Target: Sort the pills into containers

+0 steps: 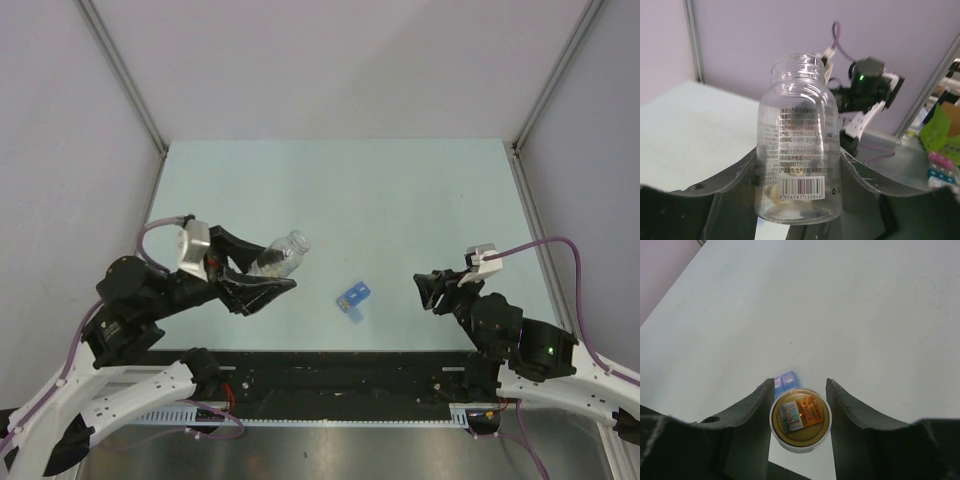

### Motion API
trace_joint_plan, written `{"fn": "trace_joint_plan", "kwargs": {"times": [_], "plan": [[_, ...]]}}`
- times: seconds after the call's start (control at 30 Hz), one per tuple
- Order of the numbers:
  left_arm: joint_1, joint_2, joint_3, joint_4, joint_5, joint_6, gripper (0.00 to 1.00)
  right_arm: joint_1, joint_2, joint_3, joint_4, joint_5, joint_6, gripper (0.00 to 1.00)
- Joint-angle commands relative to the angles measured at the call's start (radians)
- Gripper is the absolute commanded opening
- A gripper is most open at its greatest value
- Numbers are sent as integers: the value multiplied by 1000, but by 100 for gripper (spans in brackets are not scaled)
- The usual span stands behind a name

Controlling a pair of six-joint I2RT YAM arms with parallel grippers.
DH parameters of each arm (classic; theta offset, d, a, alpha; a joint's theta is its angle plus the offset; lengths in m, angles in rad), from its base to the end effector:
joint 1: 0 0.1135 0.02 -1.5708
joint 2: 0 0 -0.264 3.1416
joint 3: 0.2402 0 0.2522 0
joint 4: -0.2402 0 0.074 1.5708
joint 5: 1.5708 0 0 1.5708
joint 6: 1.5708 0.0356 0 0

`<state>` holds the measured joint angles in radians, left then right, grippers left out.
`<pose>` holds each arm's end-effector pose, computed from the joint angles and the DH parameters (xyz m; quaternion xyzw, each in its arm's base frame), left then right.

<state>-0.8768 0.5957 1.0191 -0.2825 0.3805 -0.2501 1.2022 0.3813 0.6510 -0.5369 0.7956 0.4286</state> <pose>0.0577 -0.0900 0.4320 0.3343 0.5684 -0.5008 0.5607 0.0563 0.0752 0.3087 -0.0588 0.7674 0.1960 0.6076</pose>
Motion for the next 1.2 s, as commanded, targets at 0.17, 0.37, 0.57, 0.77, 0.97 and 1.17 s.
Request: {"fn": "trace_joint_plan", "kwargs": {"times": [0.17,0.37,0.57,0.77,0.97,1.17], "plan": [[-5,-42,-63,235,57,-124,0,2,-4,55,120,-78,-21,0],[-5,-91,-195,383,80,-182,1,2,13,136,241,-212,53,0],[-11,-24,-237,439,133,-195,1,2,108,188,478,-369,151,0],[-82,52,-218,482,118,-160,1,2,174,213,693,-447,259,0],[-185,128,-197,517,97,-130,0,0,195,216,795,-430,346,0],[-212,182,-179,554,87,-130,1,2,223,222,802,-444,369,0]]}}
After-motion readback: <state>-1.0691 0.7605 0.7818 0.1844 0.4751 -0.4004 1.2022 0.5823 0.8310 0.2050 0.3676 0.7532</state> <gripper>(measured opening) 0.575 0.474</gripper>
